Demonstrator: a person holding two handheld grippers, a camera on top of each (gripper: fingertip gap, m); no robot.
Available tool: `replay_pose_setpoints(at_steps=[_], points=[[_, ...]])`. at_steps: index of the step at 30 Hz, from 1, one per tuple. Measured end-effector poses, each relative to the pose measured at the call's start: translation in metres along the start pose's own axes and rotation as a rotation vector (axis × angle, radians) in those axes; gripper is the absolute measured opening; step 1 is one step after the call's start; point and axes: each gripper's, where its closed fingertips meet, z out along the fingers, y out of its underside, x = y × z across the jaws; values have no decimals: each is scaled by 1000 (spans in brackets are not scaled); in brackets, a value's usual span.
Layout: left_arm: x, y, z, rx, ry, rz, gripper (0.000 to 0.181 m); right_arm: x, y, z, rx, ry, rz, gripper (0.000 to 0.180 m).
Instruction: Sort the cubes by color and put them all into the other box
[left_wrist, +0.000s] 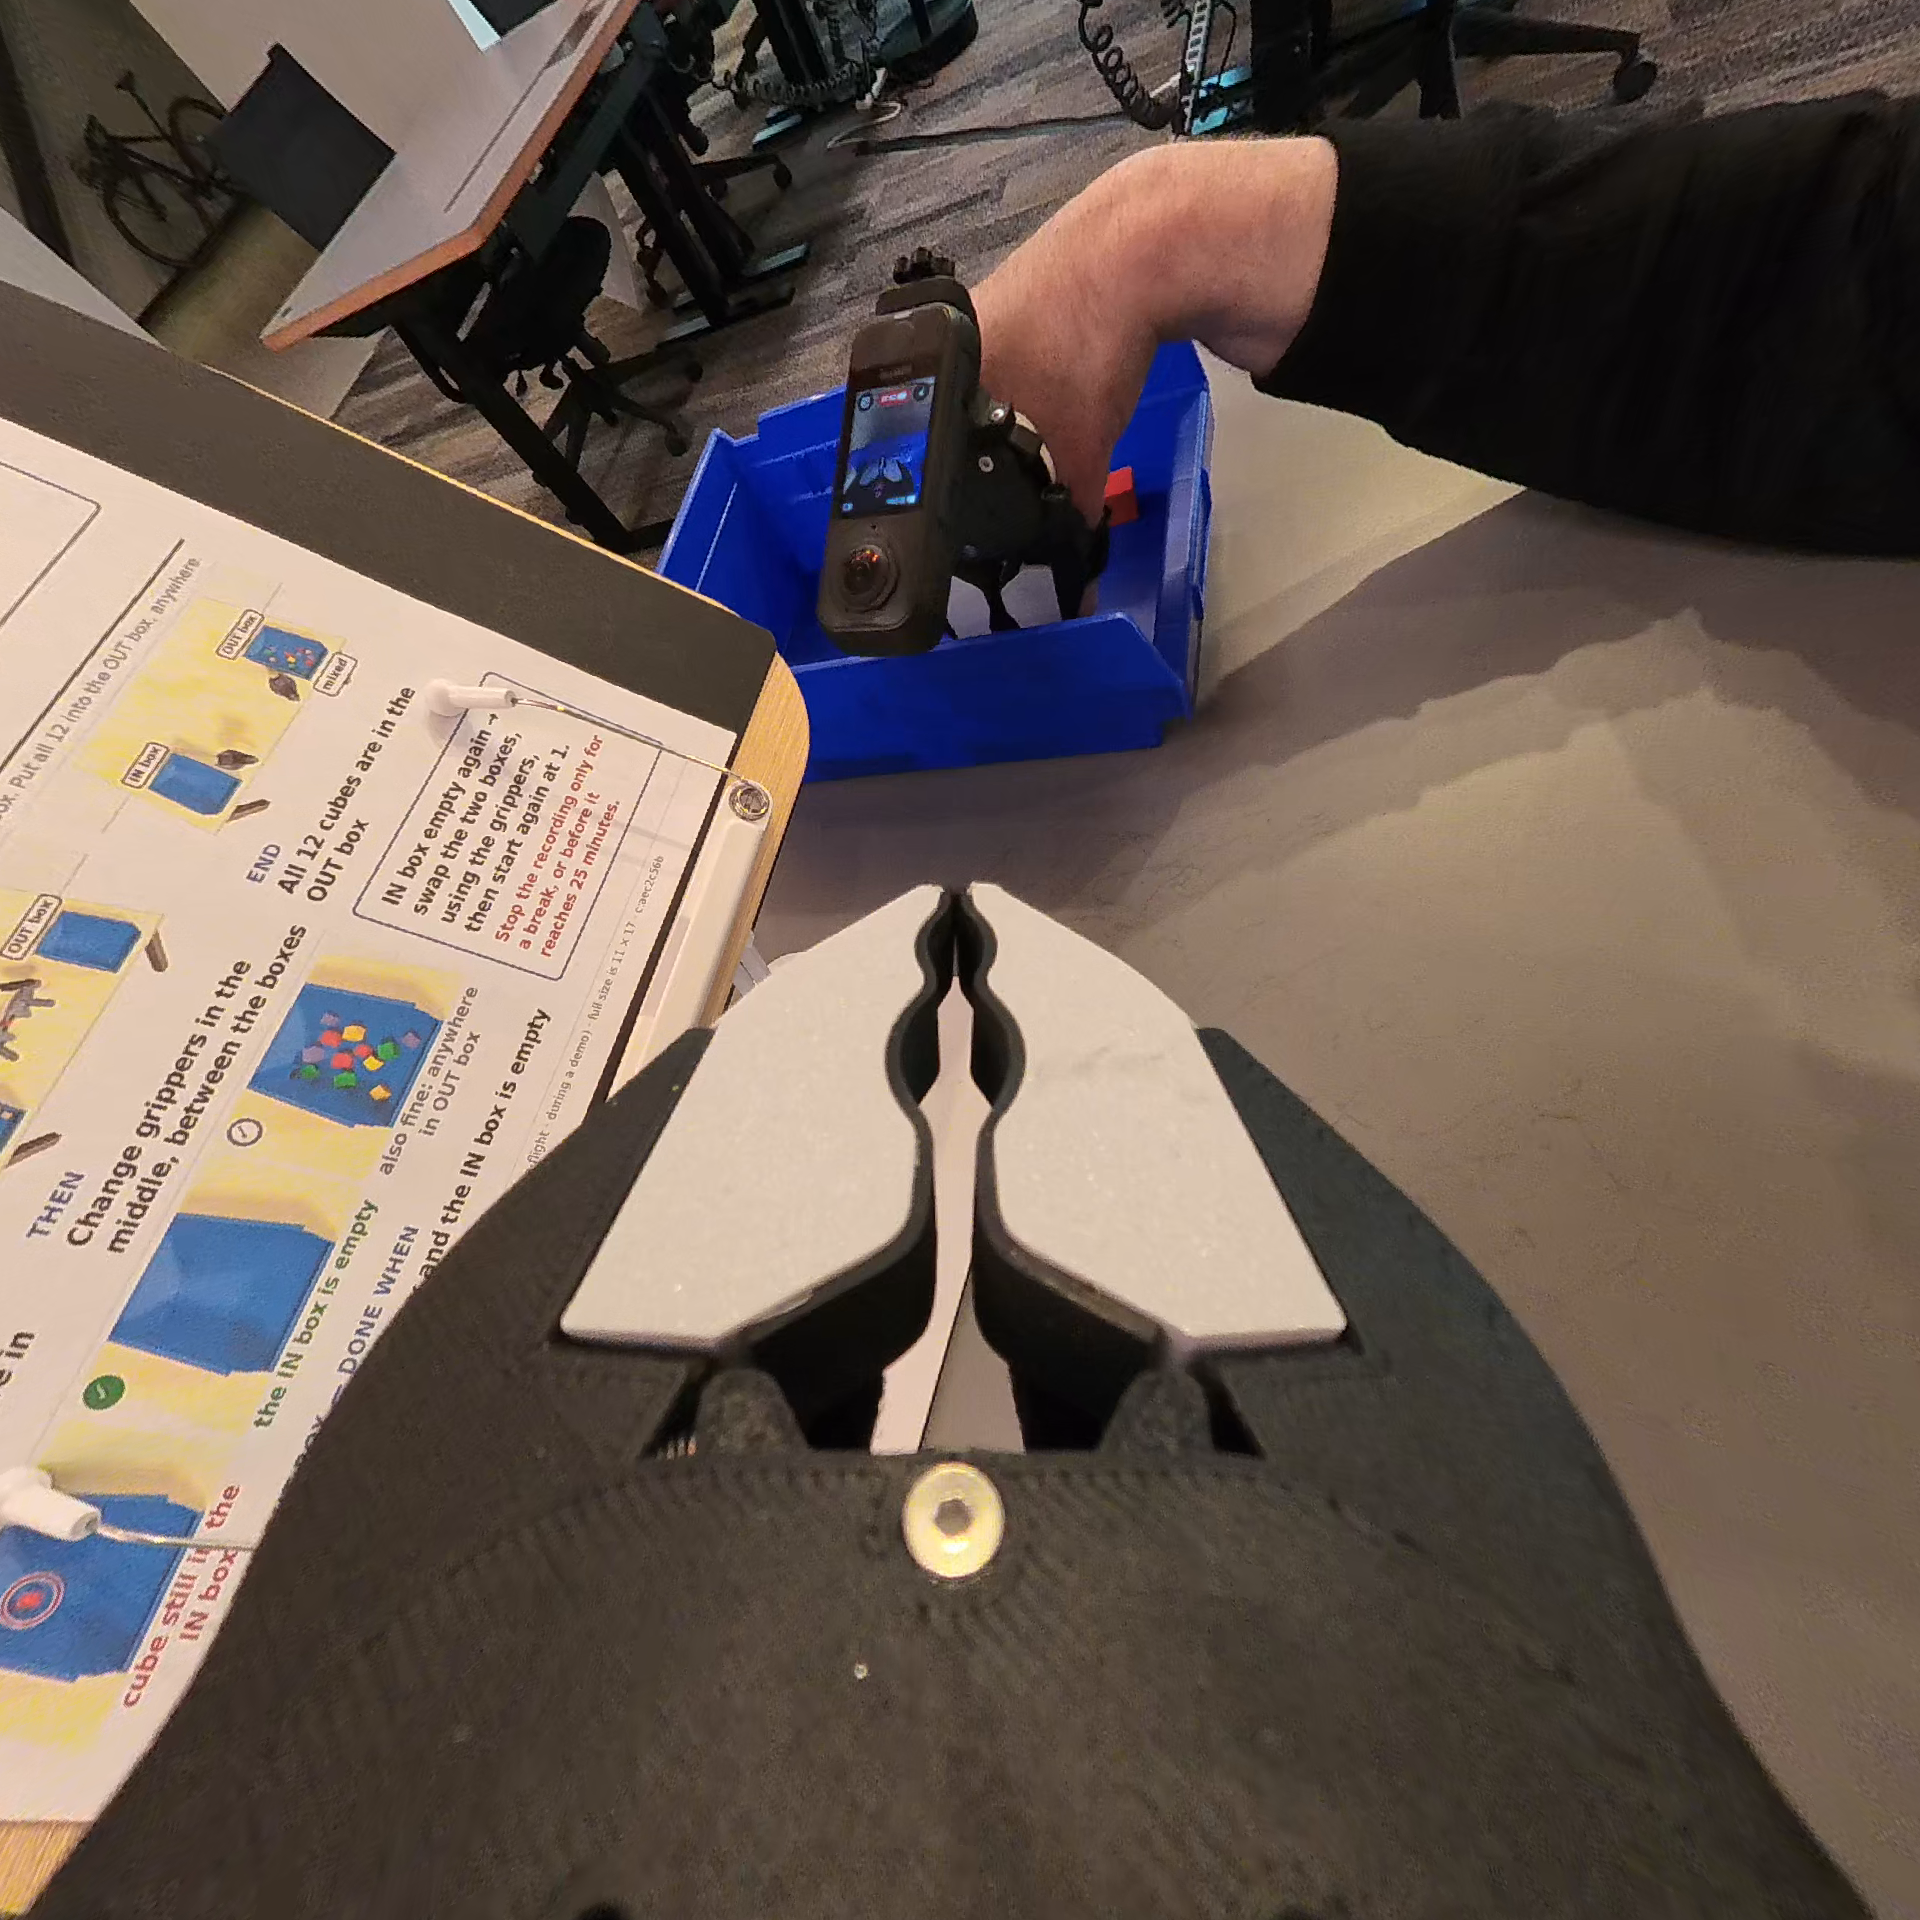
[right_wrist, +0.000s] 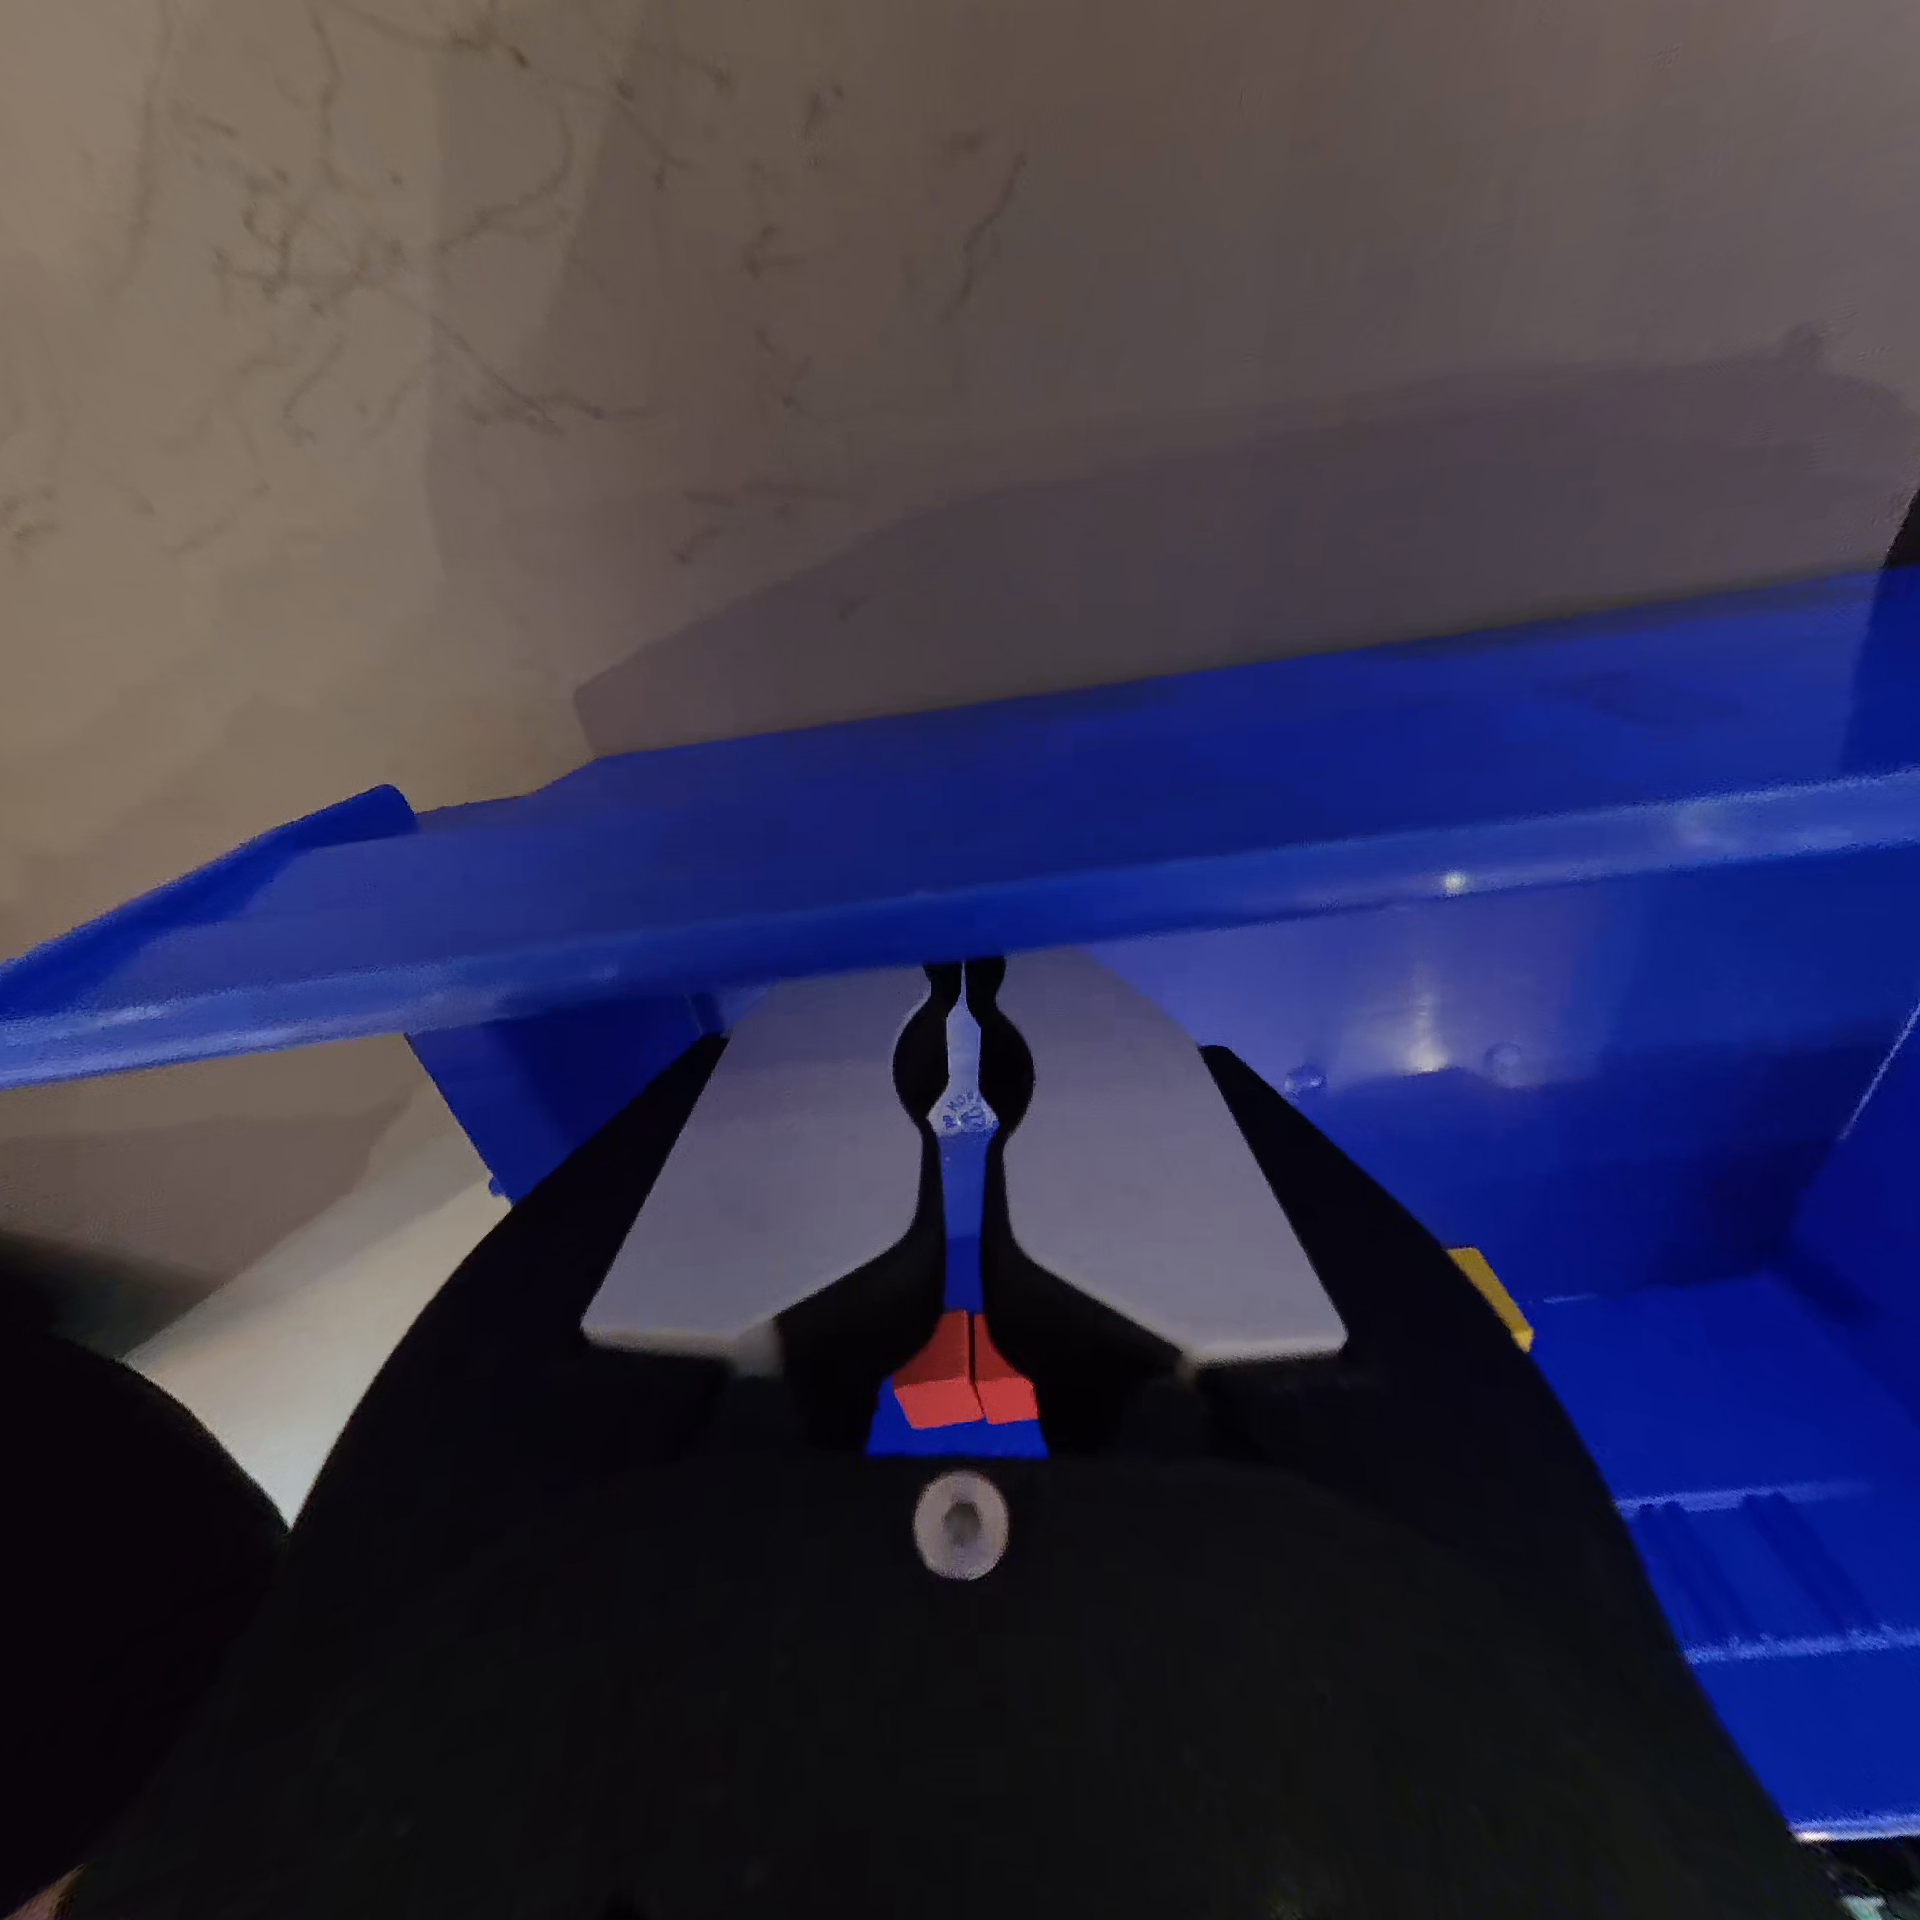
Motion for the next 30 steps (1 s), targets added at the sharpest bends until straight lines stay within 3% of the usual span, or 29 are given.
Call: replay_pose_setpoints(at_steps=[7, 23, 30], points=[[2, -1, 0, -2, 3, 4, 0, -22, -8, -6, 48, -99, -37, 0], [3, 2, 3, -17, 7, 11, 0, -15, -8, -1, 41, -79, -32, 0], [5, 1, 4, -21, 9, 16, 0, 28, 13, -8, 0, 122, 69, 0]])
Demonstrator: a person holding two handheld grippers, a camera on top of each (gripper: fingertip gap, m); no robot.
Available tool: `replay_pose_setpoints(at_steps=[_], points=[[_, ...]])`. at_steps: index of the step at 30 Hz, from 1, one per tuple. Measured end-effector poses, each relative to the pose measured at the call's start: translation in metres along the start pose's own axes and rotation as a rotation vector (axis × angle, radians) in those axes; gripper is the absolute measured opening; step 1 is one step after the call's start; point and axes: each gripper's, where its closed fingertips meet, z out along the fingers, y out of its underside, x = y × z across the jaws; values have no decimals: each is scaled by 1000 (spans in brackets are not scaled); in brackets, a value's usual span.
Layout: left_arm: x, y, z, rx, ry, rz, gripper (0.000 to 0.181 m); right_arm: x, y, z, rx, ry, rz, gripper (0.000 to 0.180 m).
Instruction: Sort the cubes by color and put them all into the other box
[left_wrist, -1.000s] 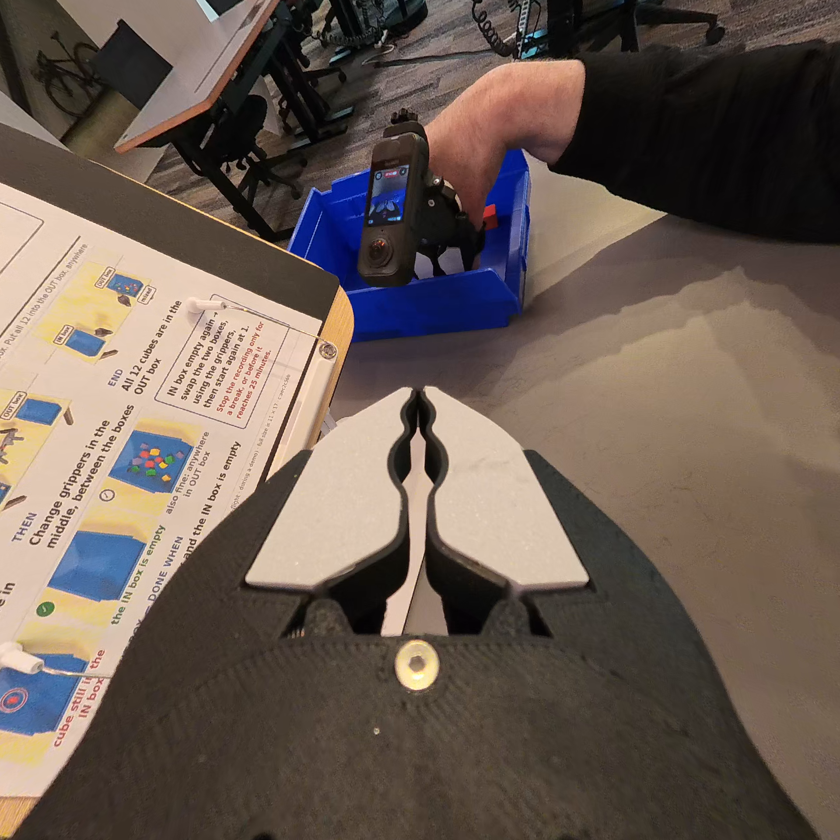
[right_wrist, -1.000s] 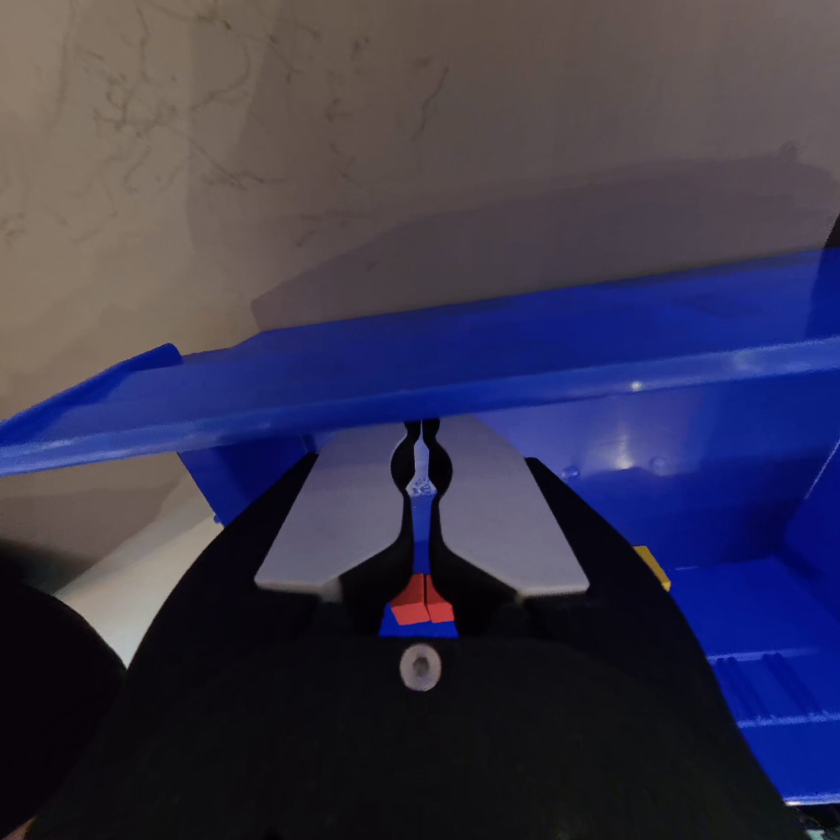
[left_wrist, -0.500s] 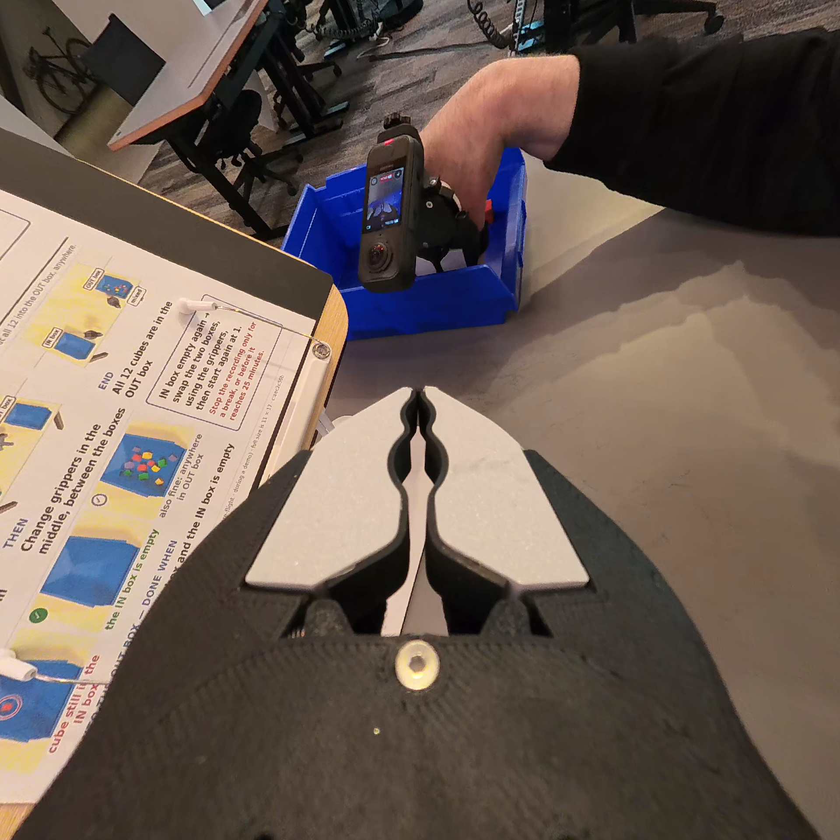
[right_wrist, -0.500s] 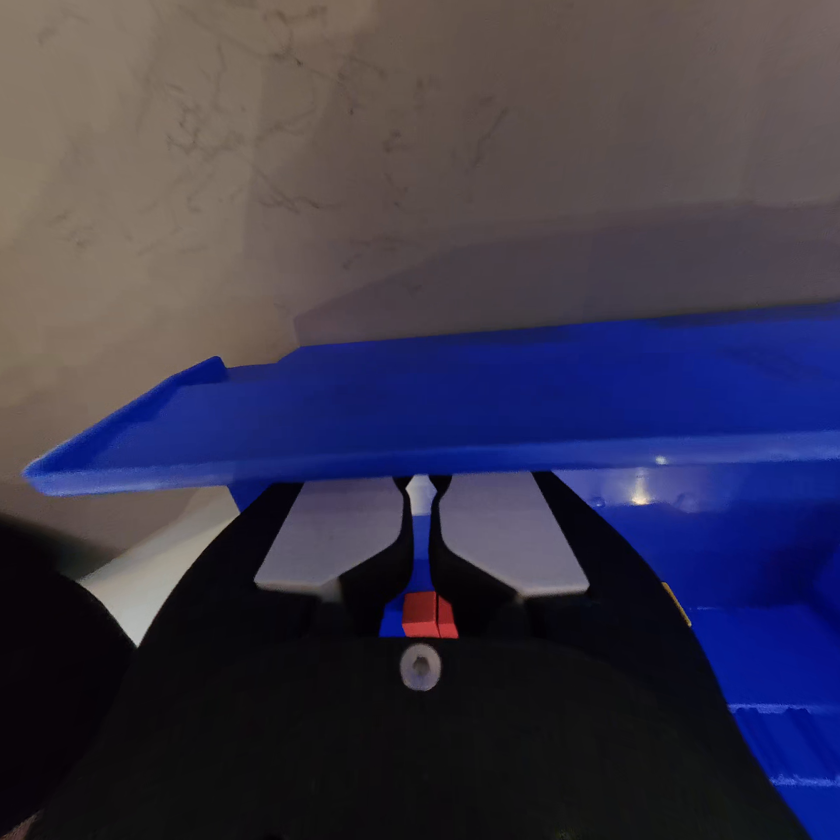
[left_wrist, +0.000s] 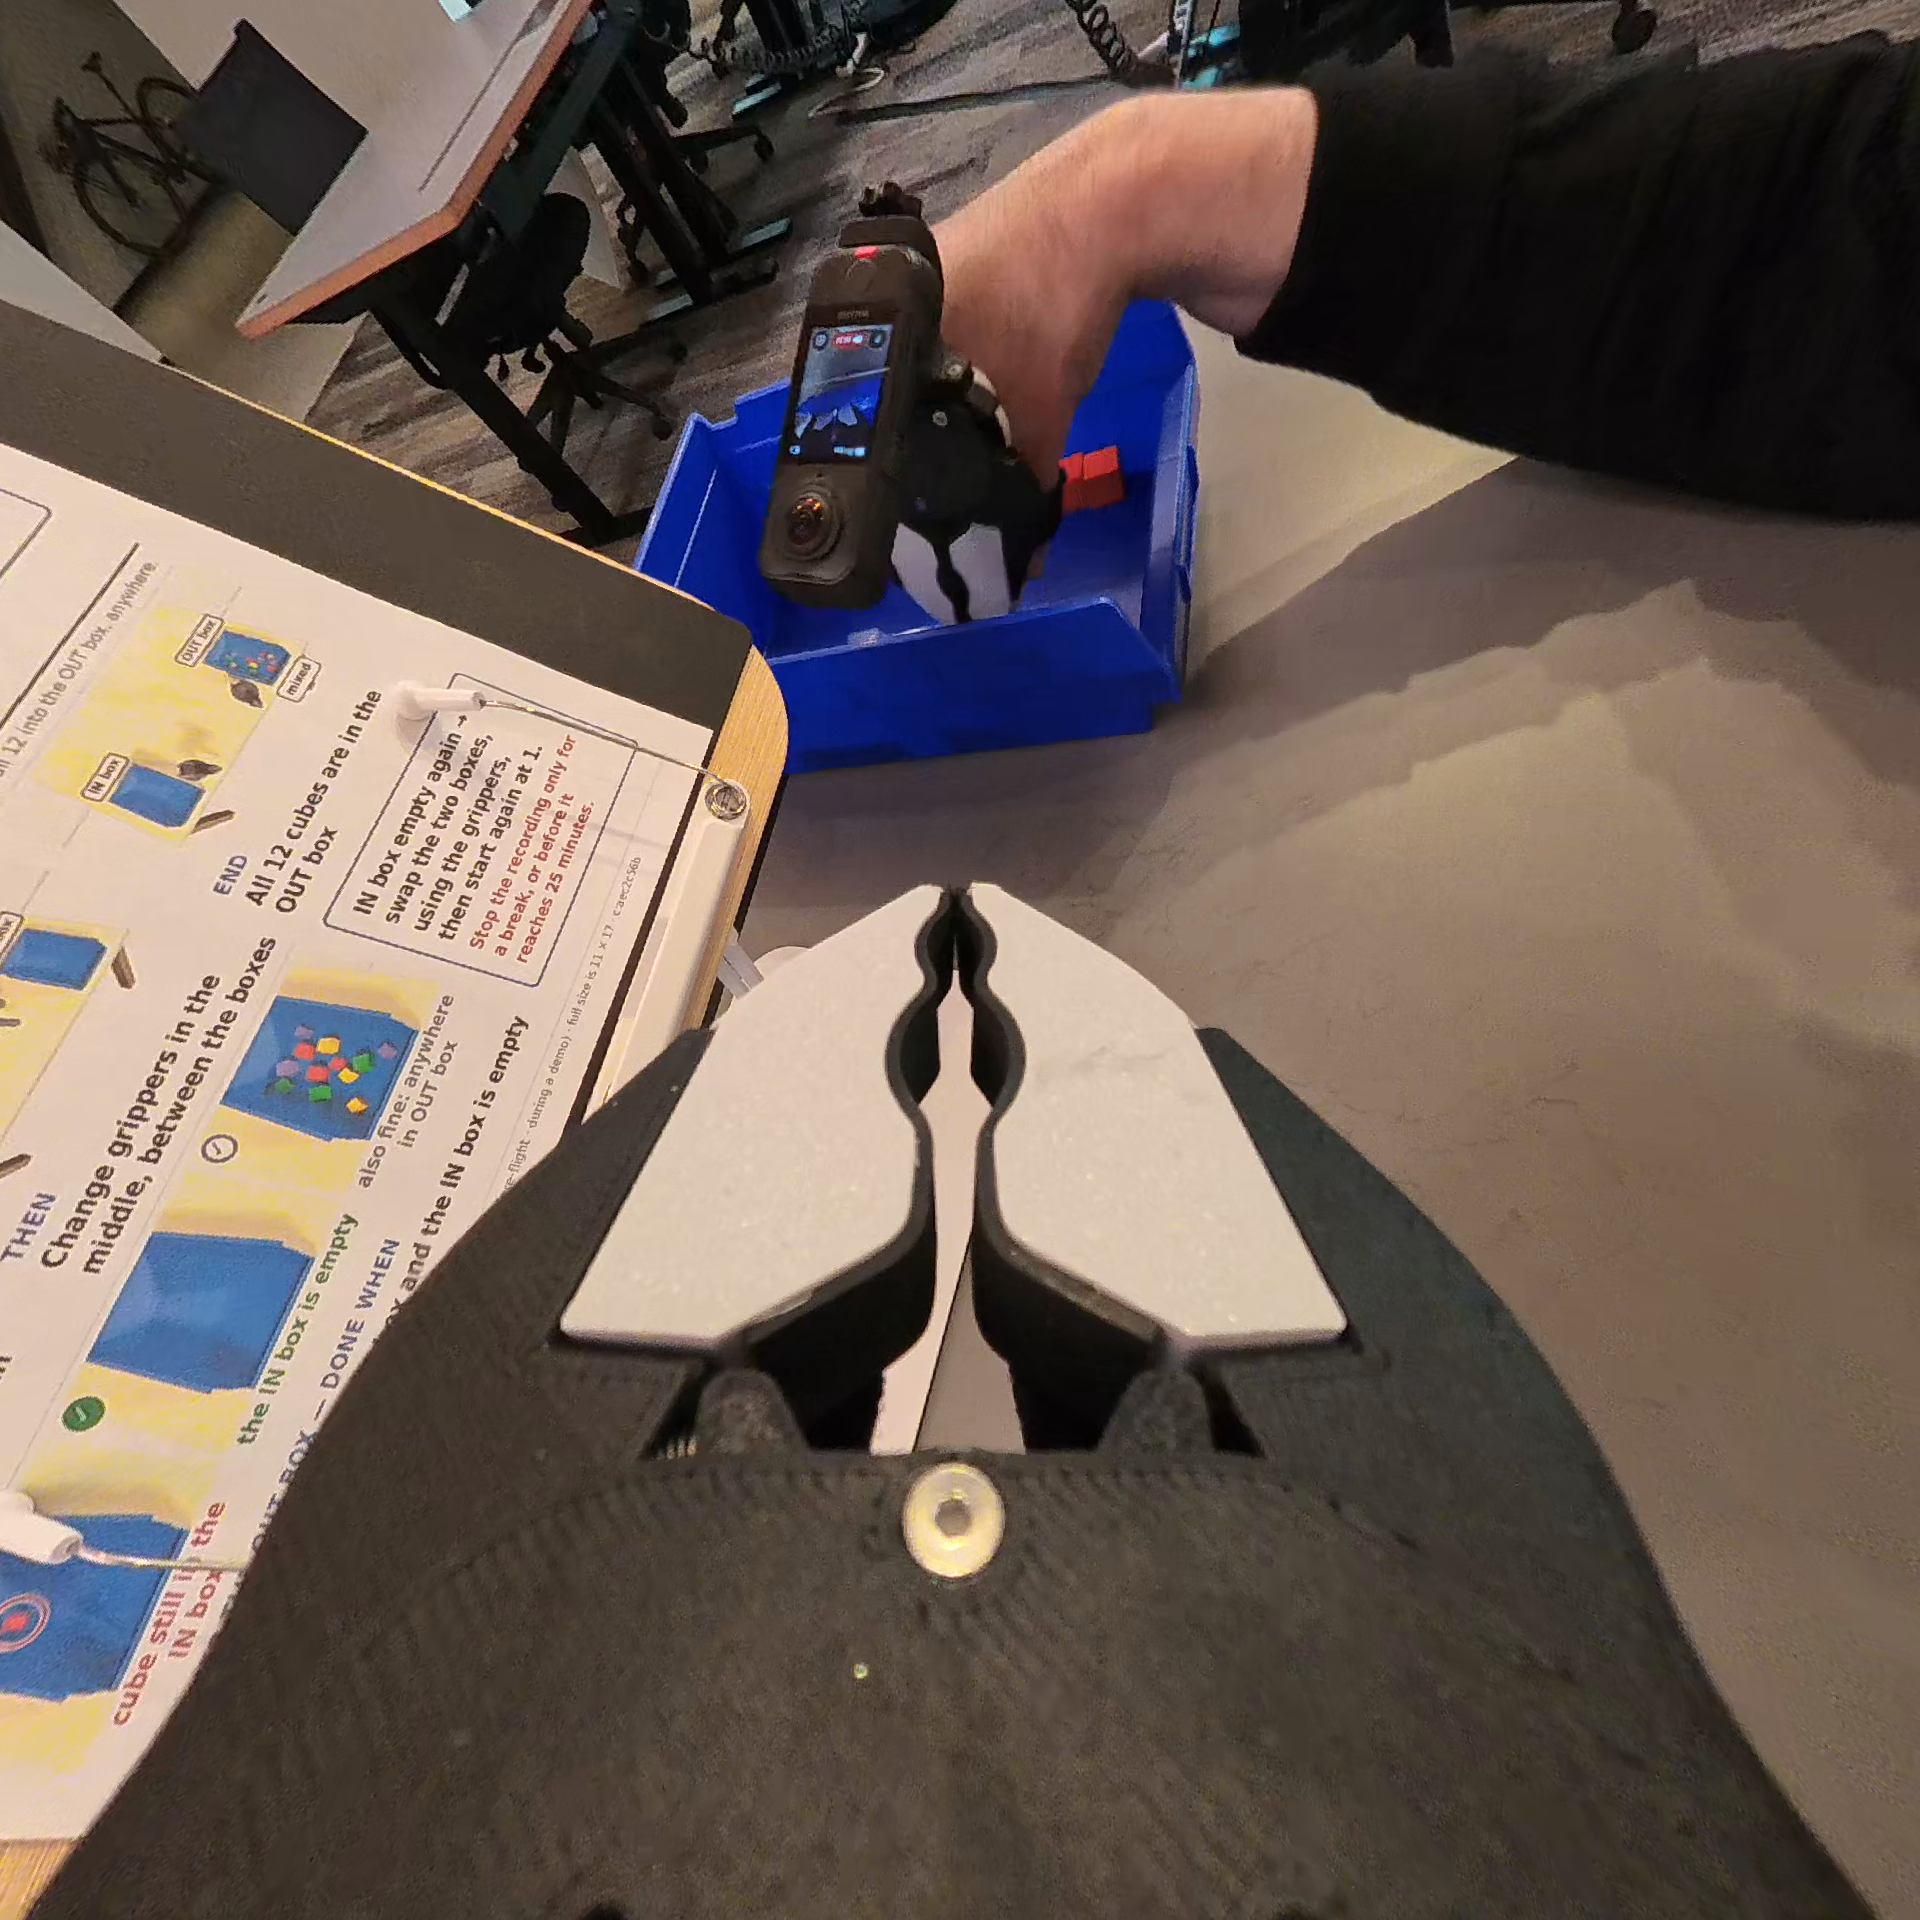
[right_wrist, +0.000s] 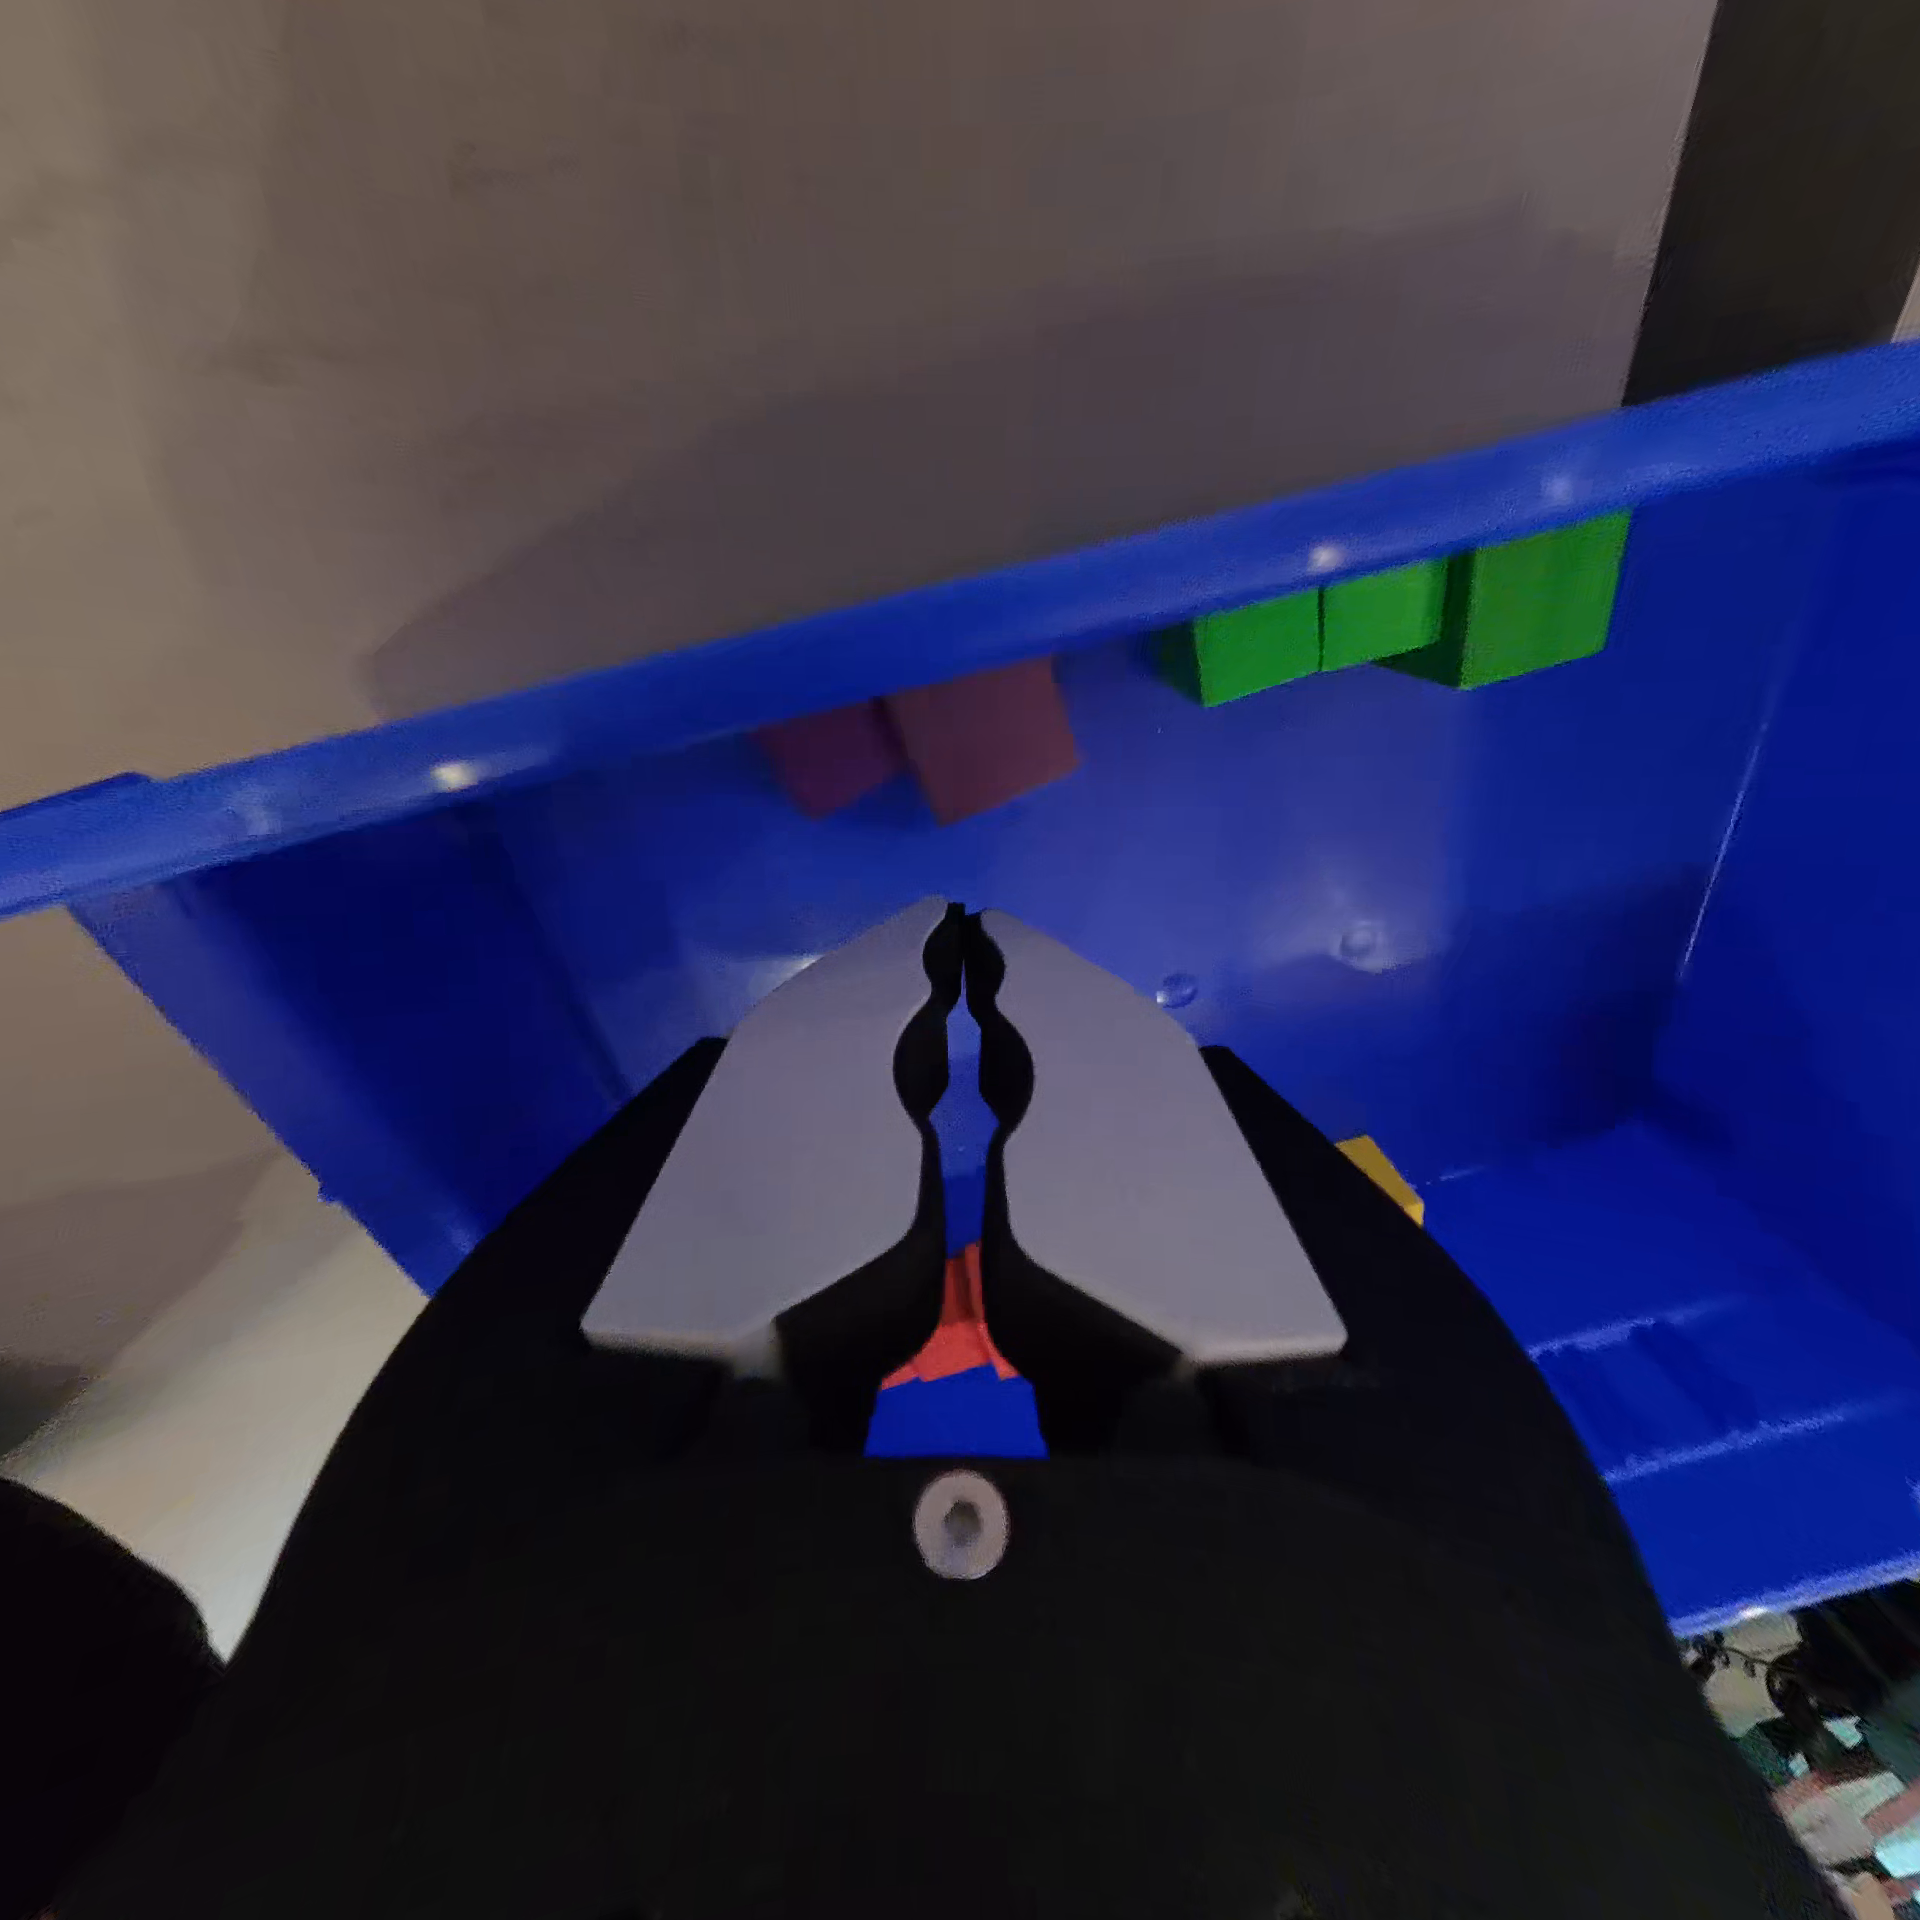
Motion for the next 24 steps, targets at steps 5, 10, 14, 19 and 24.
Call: replay_pose_setpoints(at_steps=[5, 10, 14, 19, 24], points=[[2, 2, 3, -10, 6, 3, 0, -2, -12, 10, 21, -5, -47, 0], [2, 2, 2, -13, 6, 3, 0, 1, -9, 4, 25, 9, -25, 0], [1, 2, 1, -11, 4, 2, 0, -21, -9, -1, 29, -100, -45, 0], [3, 1, 1, -13, 7, 5, 0, -38, -23, 0, 54, -148, -119, 0], [4, 2, 1, -19, 9, 10, 0, -38, -21, 2, 49, -163, -108, 0]])
